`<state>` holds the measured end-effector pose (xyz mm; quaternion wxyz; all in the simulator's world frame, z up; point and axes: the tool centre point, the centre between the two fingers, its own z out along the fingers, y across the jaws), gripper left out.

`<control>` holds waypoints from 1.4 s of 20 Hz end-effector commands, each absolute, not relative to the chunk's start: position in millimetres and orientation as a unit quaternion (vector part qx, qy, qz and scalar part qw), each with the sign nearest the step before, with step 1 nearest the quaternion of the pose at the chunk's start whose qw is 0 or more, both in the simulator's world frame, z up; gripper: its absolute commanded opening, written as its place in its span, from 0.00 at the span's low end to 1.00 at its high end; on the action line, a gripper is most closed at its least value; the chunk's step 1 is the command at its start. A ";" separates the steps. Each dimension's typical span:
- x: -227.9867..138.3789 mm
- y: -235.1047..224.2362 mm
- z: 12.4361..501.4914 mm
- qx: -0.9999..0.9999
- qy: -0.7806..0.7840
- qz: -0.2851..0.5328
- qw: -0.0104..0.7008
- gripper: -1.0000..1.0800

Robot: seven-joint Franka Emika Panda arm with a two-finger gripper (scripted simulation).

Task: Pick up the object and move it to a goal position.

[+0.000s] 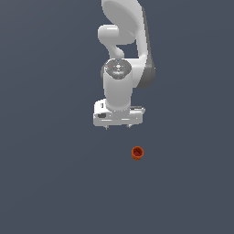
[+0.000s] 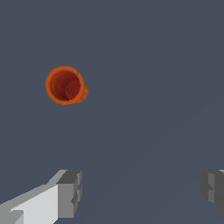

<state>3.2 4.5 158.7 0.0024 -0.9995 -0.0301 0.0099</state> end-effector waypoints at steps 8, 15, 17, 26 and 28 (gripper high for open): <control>33.2 34.7 137.6 -0.994 -0.110 0.008 -0.001 0.96; 62.5 70.8 110.6 -0.980 -0.198 0.004 -0.002 0.96; 68.2 78.9 104.4 -0.976 -0.217 0.003 -0.001 0.96; 80.8 98.5 88.6 -0.965 -0.261 0.000 0.000 0.96; 81.2 99.2 88.1 -0.965 -0.262 0.000 0.000 0.96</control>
